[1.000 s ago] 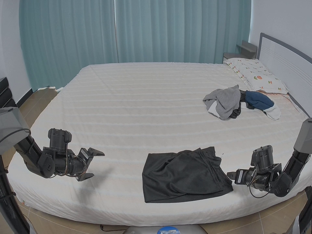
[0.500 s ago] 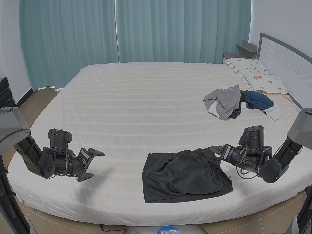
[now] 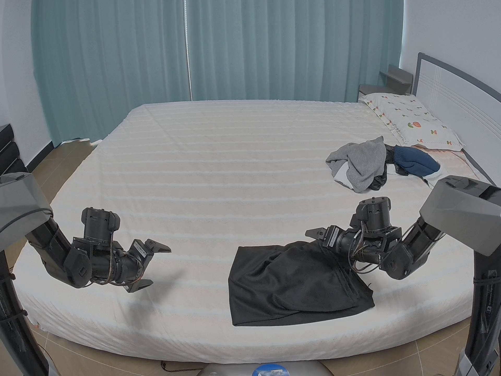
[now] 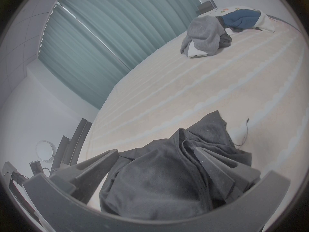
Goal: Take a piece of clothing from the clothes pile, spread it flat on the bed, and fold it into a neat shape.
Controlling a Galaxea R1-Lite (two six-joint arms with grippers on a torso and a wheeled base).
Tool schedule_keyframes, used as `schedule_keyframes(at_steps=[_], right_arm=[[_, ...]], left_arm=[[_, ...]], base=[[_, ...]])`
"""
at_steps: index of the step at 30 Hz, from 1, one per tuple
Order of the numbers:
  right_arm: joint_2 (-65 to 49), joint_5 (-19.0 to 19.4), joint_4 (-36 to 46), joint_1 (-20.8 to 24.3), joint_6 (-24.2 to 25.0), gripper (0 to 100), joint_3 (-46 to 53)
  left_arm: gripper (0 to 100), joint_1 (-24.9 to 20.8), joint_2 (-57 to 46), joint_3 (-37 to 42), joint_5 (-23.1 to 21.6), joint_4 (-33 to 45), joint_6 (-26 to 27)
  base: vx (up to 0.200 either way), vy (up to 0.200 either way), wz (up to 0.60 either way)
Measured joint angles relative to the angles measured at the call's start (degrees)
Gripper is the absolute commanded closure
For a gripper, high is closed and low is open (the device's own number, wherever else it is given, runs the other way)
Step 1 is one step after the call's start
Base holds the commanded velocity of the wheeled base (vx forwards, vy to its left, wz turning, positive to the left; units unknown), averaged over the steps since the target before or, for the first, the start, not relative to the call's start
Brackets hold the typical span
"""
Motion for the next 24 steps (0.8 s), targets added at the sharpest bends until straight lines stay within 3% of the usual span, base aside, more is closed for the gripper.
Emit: schedule_keyframes(at_steps=[7,8,24], right_arm=[[3.7,0.2,0.4,-1.5,0.0,0,-4.0],[4.1,0.4,0.4,-1.7,0.0,100,-4.4],[4.8,0.6,-0.1,-3.1,-0.3,100,-2.9]], left_arm=[[0,-0.4,0.5,-0.2,0.2,0.0,0.0],[0,-0.4,0.5,-0.2,0.2,0.0,0.0],[0,-0.4,0.6,-0.2,0.2,0.0,0.0]], base=[[0.0,0.0,0.0],[0.0,0.0,0.0],[0.0,0.0,0.0]])
